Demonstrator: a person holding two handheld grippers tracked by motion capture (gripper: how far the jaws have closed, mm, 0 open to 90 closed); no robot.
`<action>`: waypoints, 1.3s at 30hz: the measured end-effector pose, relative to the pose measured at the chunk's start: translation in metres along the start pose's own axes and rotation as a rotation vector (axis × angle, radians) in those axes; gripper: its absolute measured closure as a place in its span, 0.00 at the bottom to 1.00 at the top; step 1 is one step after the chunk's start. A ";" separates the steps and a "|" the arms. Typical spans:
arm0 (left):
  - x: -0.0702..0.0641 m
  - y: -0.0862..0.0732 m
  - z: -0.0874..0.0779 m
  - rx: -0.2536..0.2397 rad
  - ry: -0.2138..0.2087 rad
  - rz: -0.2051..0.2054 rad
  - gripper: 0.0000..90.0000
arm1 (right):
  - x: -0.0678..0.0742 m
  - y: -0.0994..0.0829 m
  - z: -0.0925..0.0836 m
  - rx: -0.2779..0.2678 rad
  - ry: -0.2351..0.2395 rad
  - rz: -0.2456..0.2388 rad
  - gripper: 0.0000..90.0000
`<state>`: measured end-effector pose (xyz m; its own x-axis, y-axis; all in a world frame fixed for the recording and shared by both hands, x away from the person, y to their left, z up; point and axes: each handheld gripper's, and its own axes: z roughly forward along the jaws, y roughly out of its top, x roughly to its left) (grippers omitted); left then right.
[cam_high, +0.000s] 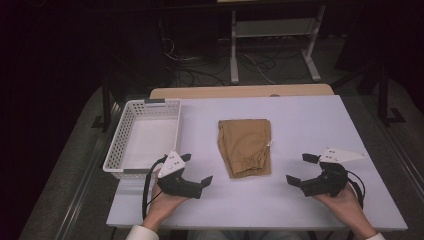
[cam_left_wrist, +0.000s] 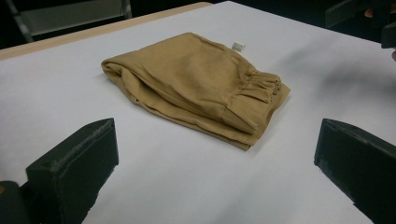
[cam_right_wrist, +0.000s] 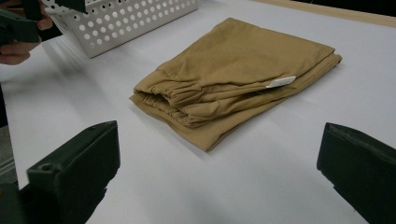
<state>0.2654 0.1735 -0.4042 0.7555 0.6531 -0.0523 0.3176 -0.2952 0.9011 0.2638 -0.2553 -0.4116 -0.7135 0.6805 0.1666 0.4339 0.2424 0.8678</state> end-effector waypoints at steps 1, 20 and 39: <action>0.000 0.000 0.000 0.000 0.000 0.000 0.00 | 0.000 0.000 0.000 -0.002 0.001 -0.001 0.00; 0.000 0.001 -0.003 -0.011 0.015 -0.009 0.00 | 0.001 0.003 0.000 0.008 -0.034 0.000 0.00; -0.007 0.011 -0.001 0.019 0.024 0.026 0.00 | 0.001 0.011 -0.005 0.039 -0.061 0.000 0.00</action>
<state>0.2635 0.1662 -0.3936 0.7497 0.6615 -0.0184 0.3088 -0.3252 0.8938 0.2647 -0.2556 -0.3995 -0.6787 0.7215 0.1369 0.4563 0.2682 0.8485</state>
